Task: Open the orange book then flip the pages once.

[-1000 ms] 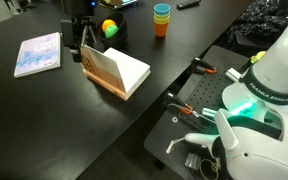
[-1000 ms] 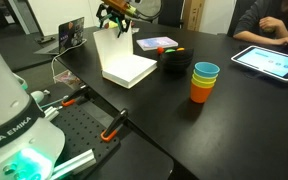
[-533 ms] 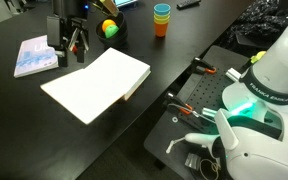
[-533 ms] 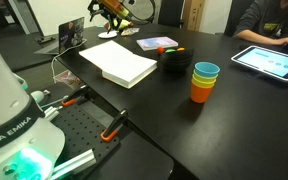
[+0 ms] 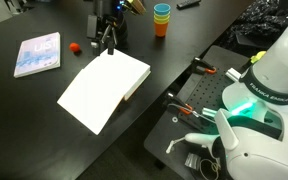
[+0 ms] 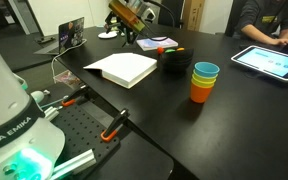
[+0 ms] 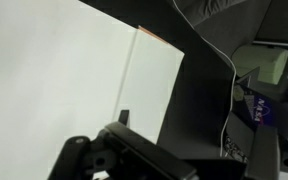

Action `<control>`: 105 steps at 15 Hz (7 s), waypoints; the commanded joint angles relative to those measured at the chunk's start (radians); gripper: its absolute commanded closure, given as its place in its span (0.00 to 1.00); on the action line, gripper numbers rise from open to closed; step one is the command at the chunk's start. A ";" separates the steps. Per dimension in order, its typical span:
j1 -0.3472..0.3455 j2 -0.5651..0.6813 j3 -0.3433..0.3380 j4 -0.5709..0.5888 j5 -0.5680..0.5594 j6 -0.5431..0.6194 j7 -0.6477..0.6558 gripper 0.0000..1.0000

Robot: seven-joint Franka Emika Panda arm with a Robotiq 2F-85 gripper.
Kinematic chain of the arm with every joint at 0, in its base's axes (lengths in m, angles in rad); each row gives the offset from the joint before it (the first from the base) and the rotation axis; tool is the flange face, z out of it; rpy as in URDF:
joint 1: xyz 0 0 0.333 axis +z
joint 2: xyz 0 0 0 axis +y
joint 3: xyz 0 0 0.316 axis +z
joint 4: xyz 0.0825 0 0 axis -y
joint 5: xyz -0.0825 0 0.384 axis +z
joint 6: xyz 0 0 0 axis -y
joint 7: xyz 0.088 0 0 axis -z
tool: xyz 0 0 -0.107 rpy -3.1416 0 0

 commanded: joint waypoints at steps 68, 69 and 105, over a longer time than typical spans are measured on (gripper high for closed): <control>-0.073 -0.011 -0.016 -0.171 -0.248 0.146 0.068 0.00; -0.077 -0.015 -0.011 -0.169 -0.257 0.145 0.070 0.00; 0.043 -0.011 0.081 -0.095 -0.483 0.211 0.241 0.91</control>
